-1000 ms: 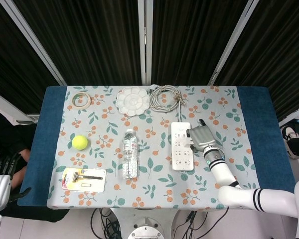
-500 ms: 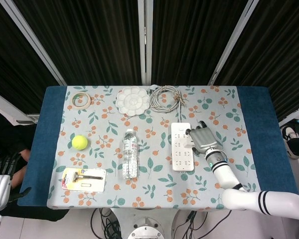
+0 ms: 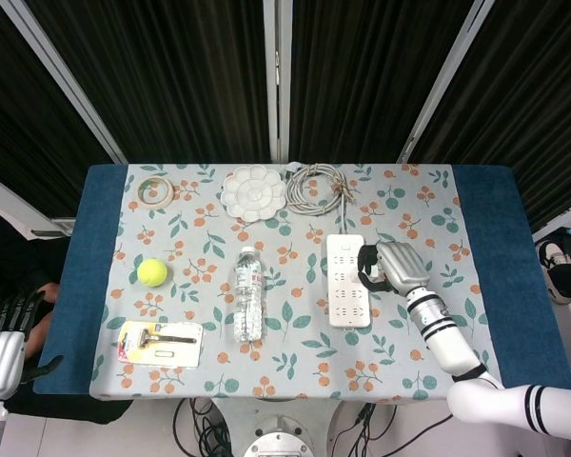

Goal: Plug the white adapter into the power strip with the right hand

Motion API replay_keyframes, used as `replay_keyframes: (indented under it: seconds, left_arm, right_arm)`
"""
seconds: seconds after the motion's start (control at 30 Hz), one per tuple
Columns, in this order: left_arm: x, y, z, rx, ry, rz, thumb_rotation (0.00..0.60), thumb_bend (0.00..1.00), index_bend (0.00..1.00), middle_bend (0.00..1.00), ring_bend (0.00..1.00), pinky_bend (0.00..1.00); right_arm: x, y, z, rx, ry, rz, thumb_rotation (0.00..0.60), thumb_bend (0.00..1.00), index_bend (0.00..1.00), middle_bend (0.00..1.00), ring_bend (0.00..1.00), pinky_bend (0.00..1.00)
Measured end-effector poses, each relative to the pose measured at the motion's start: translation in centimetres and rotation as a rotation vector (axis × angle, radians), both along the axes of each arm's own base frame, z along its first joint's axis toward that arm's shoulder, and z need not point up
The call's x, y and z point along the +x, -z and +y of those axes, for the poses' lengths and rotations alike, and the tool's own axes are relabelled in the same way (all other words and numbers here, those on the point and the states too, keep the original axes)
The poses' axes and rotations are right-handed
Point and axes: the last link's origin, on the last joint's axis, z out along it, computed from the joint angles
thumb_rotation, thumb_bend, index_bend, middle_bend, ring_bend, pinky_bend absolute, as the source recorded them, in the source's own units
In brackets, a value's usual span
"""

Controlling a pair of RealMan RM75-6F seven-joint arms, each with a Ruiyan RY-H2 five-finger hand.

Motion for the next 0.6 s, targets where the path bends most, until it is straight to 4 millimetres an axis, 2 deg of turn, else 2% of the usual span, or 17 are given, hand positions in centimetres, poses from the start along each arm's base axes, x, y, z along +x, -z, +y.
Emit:
replay_keyframes:
  seconds: [0.1,0.23,0.37,0.6]
  left_arm:
    - [0.1,-0.1,0.0,0.002,-0.002,0.001,0.600,0.08,0.06,0.00,0.00,0.00]
    - [0.1,-0.1,-0.2,0.003,-0.009,0.002,0.600,0.08,0.06,0.00,0.00,0.00]
    - [0.0,0.0,-0.2,0.000,-0.014,0.001,0.600,0.08,0.06,0.00,0.00,0.00]
    - [-0.1,0.0,-0.2,0.000,-0.018,0.001,0.600,0.08,0.06,0.00,0.00,0.00]
  right_arm:
    - [-0.5,0.4,-0.1,0.021,0.060,-0.208,0.600,0.63,0.96,0.91,0.90,0.89]
    - [-1.1,1.2,-0.3,0.062,0.136,-0.445,0.600,0.68,1.00,0.95,0.98,0.98]
    - [-1.9,2.9,-0.6,0.138,0.215,-0.595,0.600,0.71,1.00,0.95,1.00,1.00]
    - [-2.4,5.2,-1.1,0.198,0.263,-0.649,0.600,0.72,1.00,0.95,1.00,1.00]
